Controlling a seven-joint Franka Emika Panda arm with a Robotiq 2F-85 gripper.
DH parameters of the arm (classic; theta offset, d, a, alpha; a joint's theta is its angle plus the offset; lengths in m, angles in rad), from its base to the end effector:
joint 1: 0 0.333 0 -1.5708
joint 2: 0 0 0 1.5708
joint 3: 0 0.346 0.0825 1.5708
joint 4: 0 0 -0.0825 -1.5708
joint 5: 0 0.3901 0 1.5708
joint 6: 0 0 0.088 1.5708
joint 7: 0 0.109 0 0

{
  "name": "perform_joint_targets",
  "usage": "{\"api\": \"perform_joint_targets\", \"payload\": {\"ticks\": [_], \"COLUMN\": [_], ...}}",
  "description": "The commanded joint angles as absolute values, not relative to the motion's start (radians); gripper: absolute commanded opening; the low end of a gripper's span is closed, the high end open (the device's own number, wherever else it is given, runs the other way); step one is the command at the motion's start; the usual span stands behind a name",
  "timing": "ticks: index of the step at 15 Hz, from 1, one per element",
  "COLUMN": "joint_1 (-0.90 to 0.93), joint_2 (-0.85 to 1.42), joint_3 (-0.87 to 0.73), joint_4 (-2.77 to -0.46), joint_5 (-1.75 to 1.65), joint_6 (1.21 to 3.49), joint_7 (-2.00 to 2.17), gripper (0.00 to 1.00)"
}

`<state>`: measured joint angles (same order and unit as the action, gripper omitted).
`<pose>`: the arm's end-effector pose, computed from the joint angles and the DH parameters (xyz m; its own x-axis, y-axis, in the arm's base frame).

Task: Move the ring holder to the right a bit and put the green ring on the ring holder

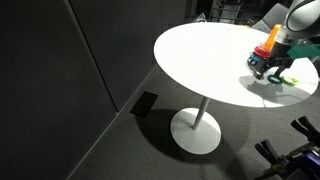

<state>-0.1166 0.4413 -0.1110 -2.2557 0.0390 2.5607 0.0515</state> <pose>0.5230 -0.1235 0.1755 0.9447 -0.3008 -0.1304 -0.2985 -0.9537 0.0372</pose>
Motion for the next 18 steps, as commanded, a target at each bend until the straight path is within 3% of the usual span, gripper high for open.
{"api": "perform_joint_targets", "payload": {"ticks": [1,8,9,11,18], "joint_1": [-0.119,-0.123,-0.123,-0.122,-0.130], "joint_2": [0.424,0.424,0.423,0.424,0.395], "joint_3": [-0.113,-0.110,-0.110,-0.112,-0.112], "joint_4": [-2.286,-2.312,-2.314,-2.314,-2.310], "joint_5": [0.039,0.045,0.045,0.044,0.048], "joint_6": [2.604,2.643,2.644,2.641,2.619], "joint_7": [0.046,0.044,0.044,0.046,0.043], "gripper": [1.00,1.00,0.76,0.66,0.10]}}
